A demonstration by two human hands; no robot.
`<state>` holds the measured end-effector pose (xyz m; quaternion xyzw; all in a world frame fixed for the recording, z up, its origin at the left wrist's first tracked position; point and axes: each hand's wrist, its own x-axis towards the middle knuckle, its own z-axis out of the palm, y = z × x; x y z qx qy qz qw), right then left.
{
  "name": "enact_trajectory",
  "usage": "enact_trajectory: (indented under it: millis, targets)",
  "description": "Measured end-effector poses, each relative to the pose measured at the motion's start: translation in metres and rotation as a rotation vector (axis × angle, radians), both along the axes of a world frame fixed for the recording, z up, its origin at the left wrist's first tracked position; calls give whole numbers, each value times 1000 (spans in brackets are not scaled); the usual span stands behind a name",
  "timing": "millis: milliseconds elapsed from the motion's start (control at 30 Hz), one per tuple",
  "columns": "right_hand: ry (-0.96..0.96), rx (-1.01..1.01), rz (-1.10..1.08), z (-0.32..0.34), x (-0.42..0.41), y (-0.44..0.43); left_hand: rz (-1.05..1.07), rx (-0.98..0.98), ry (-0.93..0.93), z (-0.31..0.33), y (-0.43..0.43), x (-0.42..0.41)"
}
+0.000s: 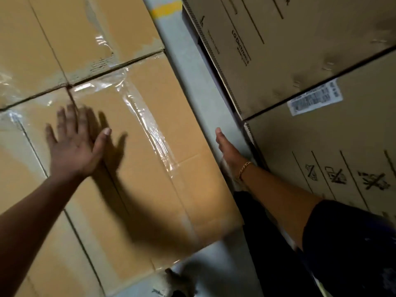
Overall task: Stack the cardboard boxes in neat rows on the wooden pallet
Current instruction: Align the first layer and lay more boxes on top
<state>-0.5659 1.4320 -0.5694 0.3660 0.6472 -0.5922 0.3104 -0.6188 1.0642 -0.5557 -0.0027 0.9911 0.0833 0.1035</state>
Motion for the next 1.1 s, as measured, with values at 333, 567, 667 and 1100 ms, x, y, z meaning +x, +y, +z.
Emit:
enact_trajectory:
  millis: [333,567,667,1100]
  targets:
    - [219,396,427,215,97,-24,-136,-25,-176,217,-4,147]
    - [289,480,727,390,145,-47,-60,0,-171,396,-19,213]
    - [377,486,816,448,156,-53,-15,-24,-153,451,-26,248]
    - [741,531,1208,570,192,-175,435,27,34,566,-109,419]
